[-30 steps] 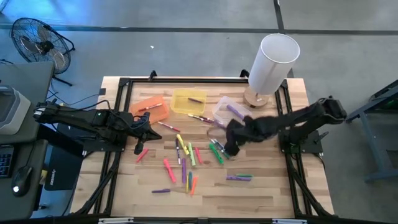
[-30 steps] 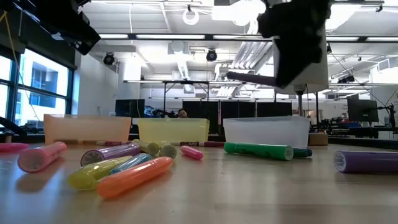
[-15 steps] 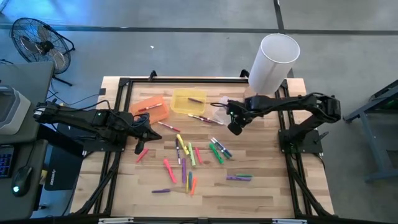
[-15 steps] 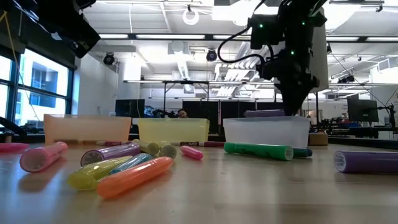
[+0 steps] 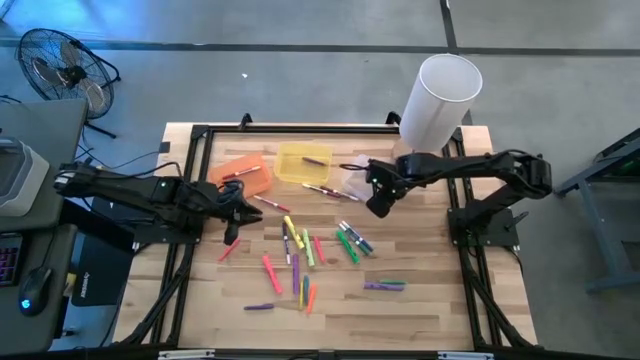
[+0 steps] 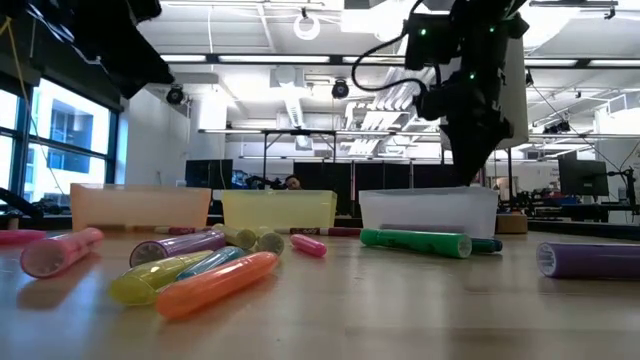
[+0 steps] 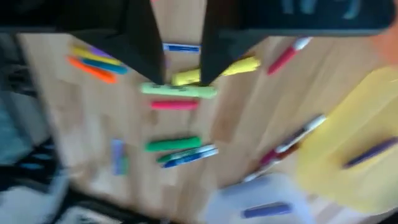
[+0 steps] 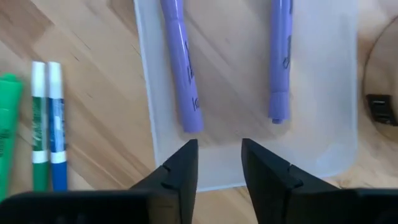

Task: Pick & Place Markers
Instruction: Put the dark blue marker pen into the orange bin

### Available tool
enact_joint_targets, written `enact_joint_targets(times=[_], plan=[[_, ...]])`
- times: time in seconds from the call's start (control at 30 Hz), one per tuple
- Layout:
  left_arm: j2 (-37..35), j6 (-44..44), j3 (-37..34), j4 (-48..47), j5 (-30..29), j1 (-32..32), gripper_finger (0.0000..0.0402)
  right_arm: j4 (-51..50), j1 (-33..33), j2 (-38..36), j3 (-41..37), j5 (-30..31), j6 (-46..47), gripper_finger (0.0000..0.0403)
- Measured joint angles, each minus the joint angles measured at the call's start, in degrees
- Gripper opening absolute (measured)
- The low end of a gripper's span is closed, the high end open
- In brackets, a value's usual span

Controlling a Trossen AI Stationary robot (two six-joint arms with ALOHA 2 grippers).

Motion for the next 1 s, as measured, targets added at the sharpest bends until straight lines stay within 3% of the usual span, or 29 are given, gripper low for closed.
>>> enact_joint_targets(times=[0.13, 0.3, 0.67, 0.77, 0.9, 1.0], plan=[[1.93, -0.30, 0.02, 1.26, -4.28, 0.02, 0.0162, -0.08, 0.82, -5.19, 0.00, 0.99, -0.16, 0.0073], [5.50, 2.42, 0.77, 3.93, -3.01, -0.02, 0.0178, -0.38, 4.75, -12.24, 0.00, 2.19, 1.88, 0.0009], [23.24, 1.91, 13.24, -1.60, -6.15, 0.00, 0.0179, -3.62, 22.88, -15.69, -1.83, 7.30, 13.25, 0.0005], [28.43, -9.38, 17.76, -6.82, -5.81, 0.02, 0.0179, -3.79, 26.83, -15.69, -3.39, 7.38, 17.35, 0.0003], [35.33, -32.05, 23.74, -16.95, -5.63, 0.02, 0.0179, -3.68, 31.26, -15.69, -6.02, 8.05, 21.66, 0.0003], [40.51, -48.91, 27.15, -21.65, -2.38, 0.02, 0.0179, -3.66, 33.68, -15.69, -8.01, 8.46, 23.67, 0.0003]])
